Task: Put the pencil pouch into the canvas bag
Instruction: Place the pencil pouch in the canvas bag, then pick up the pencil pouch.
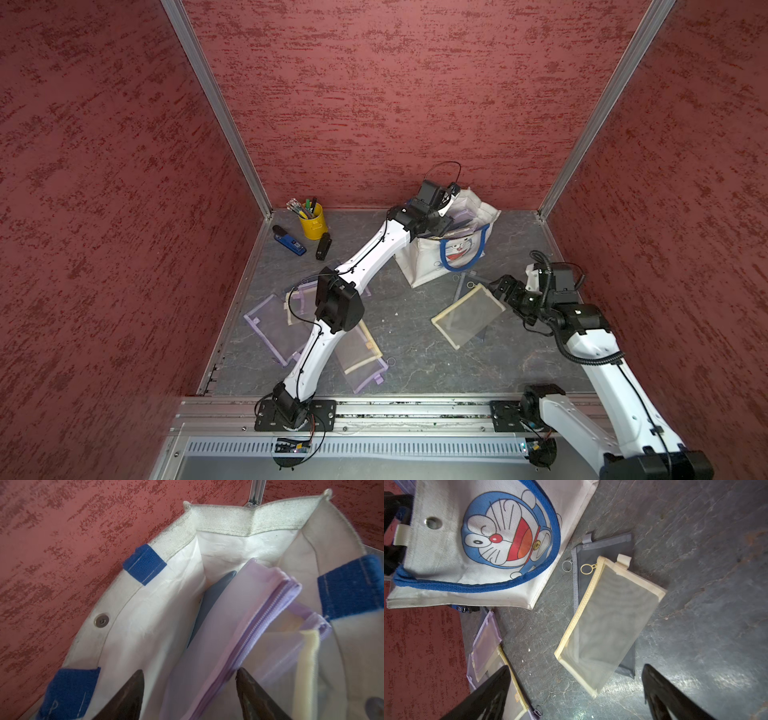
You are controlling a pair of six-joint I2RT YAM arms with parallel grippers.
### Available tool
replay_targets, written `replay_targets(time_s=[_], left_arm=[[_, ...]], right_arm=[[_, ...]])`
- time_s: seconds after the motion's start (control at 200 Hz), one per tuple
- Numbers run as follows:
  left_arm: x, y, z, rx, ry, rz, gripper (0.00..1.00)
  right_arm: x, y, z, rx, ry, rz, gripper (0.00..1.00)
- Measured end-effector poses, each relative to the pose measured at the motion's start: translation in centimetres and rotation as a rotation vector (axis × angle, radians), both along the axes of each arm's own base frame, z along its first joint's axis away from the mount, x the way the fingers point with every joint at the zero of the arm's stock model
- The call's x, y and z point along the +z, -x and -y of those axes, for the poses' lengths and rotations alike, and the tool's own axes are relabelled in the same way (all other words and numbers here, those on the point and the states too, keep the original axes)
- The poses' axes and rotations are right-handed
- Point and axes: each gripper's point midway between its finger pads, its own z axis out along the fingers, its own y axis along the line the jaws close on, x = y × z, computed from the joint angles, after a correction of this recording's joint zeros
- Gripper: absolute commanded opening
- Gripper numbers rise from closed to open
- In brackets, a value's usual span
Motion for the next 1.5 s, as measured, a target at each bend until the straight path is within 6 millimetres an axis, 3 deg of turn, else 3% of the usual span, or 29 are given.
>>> replay_targets(time_s=[0.12, 0.235, 0.311, 0.351, 0.416, 0.511, 0.631, 0.736, 1.007, 1.152, 1.252, 1.498], left_arm=[[3.7, 4.3, -1.0, -0.039, 0.056, -0.019, 0.74], [9.6, 11.2, -2.3, -0.113, 0.181, -0.004, 0.74], [11.7, 15.8, -3.2, -0.158, 0.265, -0.014, 0.74], [11.8, 18.0, -3.5, -0.179, 0.304, -0.038, 0.73], [10.2, 20.9, -3.6, -0.202, 0.352, -0.113, 0.73], [4.3, 23.5, -2.9, -0.201, 0.368, -0.287, 0.74], [-5.0, 24.6, -1.6, -0.139, 0.314, -0.529, 0.74], [-10.3, 24.5, -1.1, -0.076, 0.279, -0.648, 0.74], [-15.3, 22.0, 1.0, 0.001, 0.277, -0.701, 0.74], [-19.7, 22.1, 1.4, 0.034, 0.223, -0.757, 0.73], [-21.6, 22.6, 2.2, 0.032, 0.204, -0.796, 0.71], [-21.0, 24.3, 4.9, -0.04, 0.256, -0.829, 0.41]], right_arm=[[-1.4, 0.3, -0.1, 0.003, -0.003, -0.02, 0.95], [-2.5, 0.1, -0.4, 0.015, -0.017, -0.012, 0.92], [-3.3, 0.0, -0.6, 0.025, -0.028, -0.013, 0.9], [-3.8, -0.1, -0.8, 0.032, -0.037, -0.013, 0.89], [-4.8, -0.3, -1.1, 0.042, -0.048, -0.02, 0.87], [-6.5, -0.5, -1.4, 0.053, -0.06, -0.046, 0.85], [-8.5, -0.7, -1.5, 0.063, -0.06, -0.082, 0.83], [-9.9, -1.1, -1.5, 0.076, -0.051, -0.098, 0.8], [-13.0, -0.7, -1.5, 0.075, -0.053, -0.131, 0.76], [-13.3, -0.5, -1.4, 0.07, -0.047, -0.132, 0.76], [-13.8, -0.3, -1.4, 0.071, -0.048, -0.125, 0.76], [-13.9, -1.2, -1.8, 0.086, -0.064, -0.083, 0.7]])
